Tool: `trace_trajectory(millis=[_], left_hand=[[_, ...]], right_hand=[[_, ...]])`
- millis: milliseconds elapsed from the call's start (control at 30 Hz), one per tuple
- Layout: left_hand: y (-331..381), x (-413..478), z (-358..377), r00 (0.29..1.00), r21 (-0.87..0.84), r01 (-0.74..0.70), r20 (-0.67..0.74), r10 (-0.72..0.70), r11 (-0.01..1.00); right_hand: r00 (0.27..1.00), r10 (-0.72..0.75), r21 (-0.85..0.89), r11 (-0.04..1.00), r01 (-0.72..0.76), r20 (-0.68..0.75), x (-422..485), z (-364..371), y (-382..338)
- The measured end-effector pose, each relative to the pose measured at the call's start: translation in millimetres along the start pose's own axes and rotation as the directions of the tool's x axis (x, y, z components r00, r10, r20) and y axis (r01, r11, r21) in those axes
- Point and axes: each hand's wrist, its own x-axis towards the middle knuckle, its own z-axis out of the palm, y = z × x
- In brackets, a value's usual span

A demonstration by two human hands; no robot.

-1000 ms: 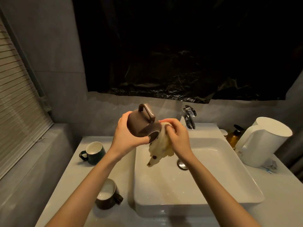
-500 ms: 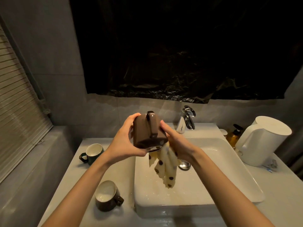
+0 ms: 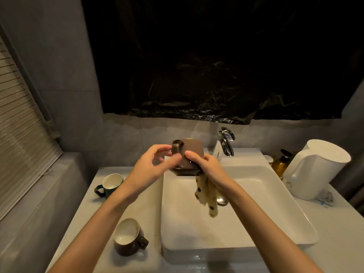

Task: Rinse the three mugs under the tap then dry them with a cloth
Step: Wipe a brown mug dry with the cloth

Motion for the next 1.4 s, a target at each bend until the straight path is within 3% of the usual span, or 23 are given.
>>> trace_trajectory(millis=[67, 200, 267, 367, 433, 533, 600, 667, 733, 833, 900, 1000, 1067, 1167, 1300, 1333, 1400], left_hand=[[3, 6, 10, 0.996, -0.129, 0.082, -0.022, -0.086, 0.988], [2, 15, 28, 0.98, -0.132, 0.101, -0.155, -0.121, 0.986], [-1, 17, 35, 0.966, -0.177, 0.108, -0.214, -0.145, 0.978], [-9, 18, 36, 0.949, -0.311, 0.066, -0.273, -0.156, 0.948], [-14, 19, 32, 0.943, -0.444, 0.056, -0.27, -0.193, 0.894], [-19, 20, 28, 0.942, -0.526, 0.066, -0.247, -0.226, 0.848], [-21, 22, 31, 0.949, -0.56, 0.072, -0.216, -0.229, 0.825], [-23, 22, 33, 0.96, -0.585, 0.077, -0.174, -0.217, 0.807], [-23, 21, 34, 0.971, -0.56, 0.077, -0.147, -0.19, 0.825], [-21, 20, 34, 0.979, -0.514, 0.061, -0.138, -0.152, 0.856], [-21, 19, 33, 0.976, -0.523, 0.059, -0.148, -0.158, 0.85], [-22, 18, 29, 0.967, -0.59, 0.065, -0.162, -0.197, 0.805], [-23, 18, 24, 0.962, -0.657, 0.066, -0.157, -0.222, 0.751], [-24, 21, 18, 0.961, -0.702, 0.076, -0.137, -0.239, 0.708], [-23, 23, 11, 0.981, -0.685, 0.103, -0.049, -0.187, 0.721], [-22, 23, 10, 0.984, -0.679, 0.11, -0.028, -0.175, 0.726], [-19, 23, 9, 0.986, -0.684, 0.124, 0.005, -0.165, 0.719]], right_hand=[[0.999, -0.031, -0.07, 0.997, 0.029, -0.03, 3, 1, 0], [0.985, -0.074, -0.297, 0.954, 0.024, -0.155, 6, 7, 4], [0.987, -0.084, -0.38, 0.925, 0.026, -0.139, 6, 9, 4], [0.987, -0.122, -0.327, 0.941, 0.082, -0.101, 6, 9, 9], [0.964, -0.197, -0.235, 0.96, 0.153, -0.18, 1, 7, 10], [0.909, -0.36, -0.091, 0.933, 0.348, -0.209, -15, 13, 2], [0.835, -0.535, -0.206, 0.838, 0.506, -0.124, -19, 24, -2], [0.725, -0.688, -0.449, 0.653, 0.61, -0.016, -11, 35, 2], [0.64, -0.764, -0.64, 0.451, 0.622, 0.084, 2, 38, 9], [0.616, -0.78, -0.763, 0.331, 0.556, 0.11, 16, 35, 3], [0.644, -0.759, -0.743, 0.378, 0.552, 0.093, 27, 26, 1], [0.787, -0.606, -0.478, 0.727, 0.492, -0.111, 33, 15, 5], [0.861, -0.47, -0.278, 0.868, 0.411, -0.194, 24, 15, 12], [0.823, -0.524, -0.316, 0.836, 0.449, -0.218, 6, 26, 22], [0.685, -0.721, -0.522, 0.625, 0.581, -0.102, 4, 23, 9], [0.679, -0.729, -0.519, 0.612, 0.596, -0.08, 7, 20, 0], [0.73, -0.676, -0.408, 0.697, 0.59, -0.099, 13, 13, -15]])
